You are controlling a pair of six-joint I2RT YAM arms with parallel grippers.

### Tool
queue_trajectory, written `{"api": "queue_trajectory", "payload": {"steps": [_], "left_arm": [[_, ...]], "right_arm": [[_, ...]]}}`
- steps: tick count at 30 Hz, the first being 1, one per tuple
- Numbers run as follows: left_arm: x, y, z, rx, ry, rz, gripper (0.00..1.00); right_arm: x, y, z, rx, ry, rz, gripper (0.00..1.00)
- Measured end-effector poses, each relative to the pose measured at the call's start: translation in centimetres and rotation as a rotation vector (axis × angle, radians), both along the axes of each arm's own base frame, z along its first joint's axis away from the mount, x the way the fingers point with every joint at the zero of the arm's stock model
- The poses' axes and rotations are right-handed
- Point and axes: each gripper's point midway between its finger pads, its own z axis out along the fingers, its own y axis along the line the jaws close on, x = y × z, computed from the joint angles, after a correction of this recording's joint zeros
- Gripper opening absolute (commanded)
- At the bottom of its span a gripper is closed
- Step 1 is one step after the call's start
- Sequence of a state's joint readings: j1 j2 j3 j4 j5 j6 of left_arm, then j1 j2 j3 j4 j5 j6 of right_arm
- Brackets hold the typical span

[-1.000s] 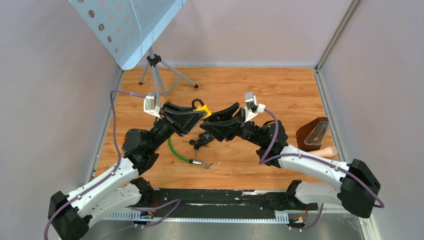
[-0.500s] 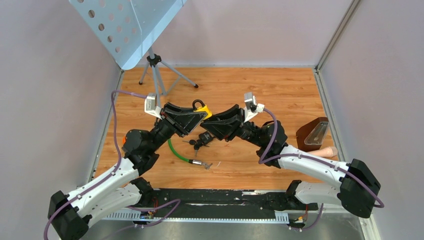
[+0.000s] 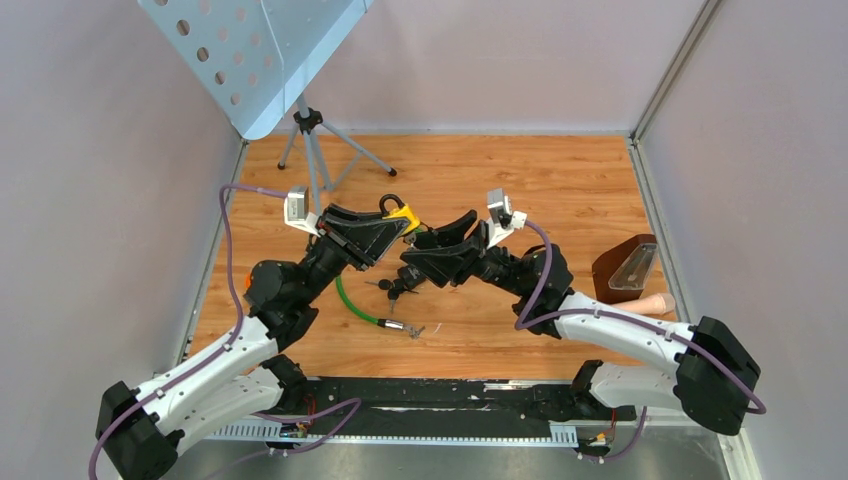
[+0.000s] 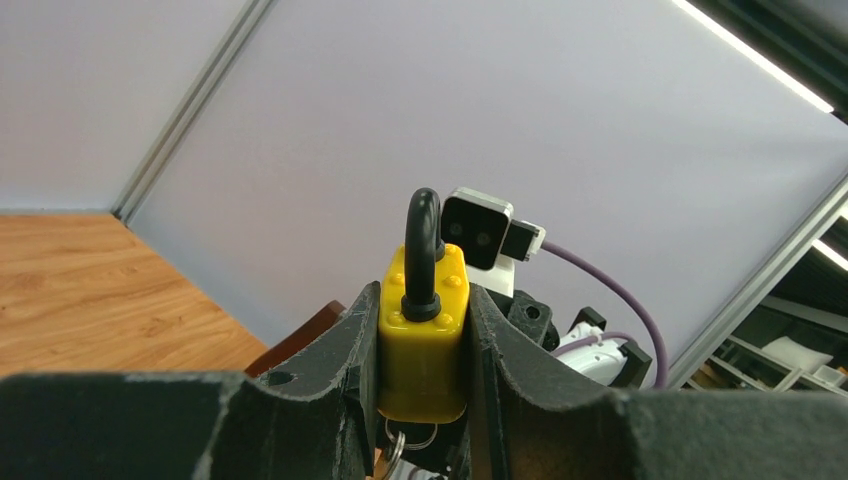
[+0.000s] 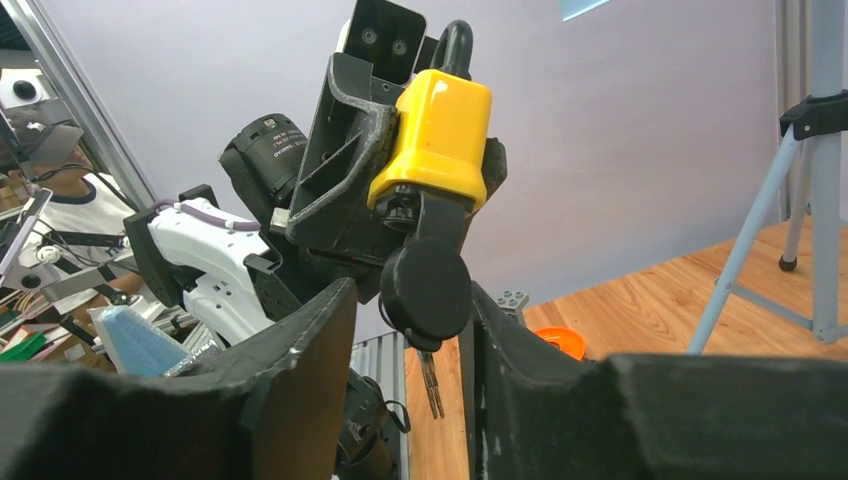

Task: Lock with the key
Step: Lock the lock, then place the lock at the center of the board.

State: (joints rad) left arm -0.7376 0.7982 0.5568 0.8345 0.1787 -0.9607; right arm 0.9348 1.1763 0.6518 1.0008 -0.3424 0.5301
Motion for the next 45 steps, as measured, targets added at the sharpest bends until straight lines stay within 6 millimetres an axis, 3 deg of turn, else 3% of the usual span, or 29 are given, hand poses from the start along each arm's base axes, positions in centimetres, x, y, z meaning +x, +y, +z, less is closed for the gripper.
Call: {"api": "queue_trajectory", "payload": {"steps": [3,6,7,15,18,23,27,31,37,41,45], "left_arm": [[0.1,0.0,-0.3,-0.002,0.01,0.002,0.0],[0.2,0.0,-0.5,-0.001,0.015,0.003,0.0],[0.2,0.0,-0.5,-0.001,0.017,0.005,0.0],[0.8,-0.2,-1.5,0.02,0.059,0.018,0.0],[1.3,-0.3,-2.3,0.041,0.089,0.031,0.0],[1.6,0.7,-2.0,0.028,0.096,0.085,0.0],[1.9,1.1,-1.8,0.026,0.095,0.115,0.0],[2.6,0.8,-3.0,0.075,0.122,0.137,0.0],[5.5,-1.8,-7.1,0.253,0.232,0.15,0.0],[9.0,-5.0,-12.5,0.416,0.371,0.145,0.0],[12.3,-8.8,-18.6,0.58,0.507,0.113,0.0]], "right_arm": [[0.1,0.1,-0.1,0.001,-0.002,-0.001,0.25],[0.3,0.4,-0.6,-0.008,0.003,-0.002,0.02],[0.4,0.4,-0.6,-0.008,0.004,-0.004,0.0],[0.6,-0.4,-1.6,-0.006,0.034,-0.043,0.0],[0.3,-1.2,-3.2,-0.031,0.059,-0.056,0.0],[0.0,-2.2,-6.8,-0.123,0.113,-0.081,0.0],[0.2,-2.7,-8.0,-0.171,0.141,-0.107,0.0],[1.5,-3.8,-9.4,-0.217,0.215,-0.205,0.0],[7.1,-8.2,-13.7,-0.314,0.472,-0.498,0.0],[11.5,-14.2,-17.5,-0.334,0.718,-0.733,0.0],[13.5,-19.6,-21.0,-0.347,0.931,-0.911,0.0]]}}
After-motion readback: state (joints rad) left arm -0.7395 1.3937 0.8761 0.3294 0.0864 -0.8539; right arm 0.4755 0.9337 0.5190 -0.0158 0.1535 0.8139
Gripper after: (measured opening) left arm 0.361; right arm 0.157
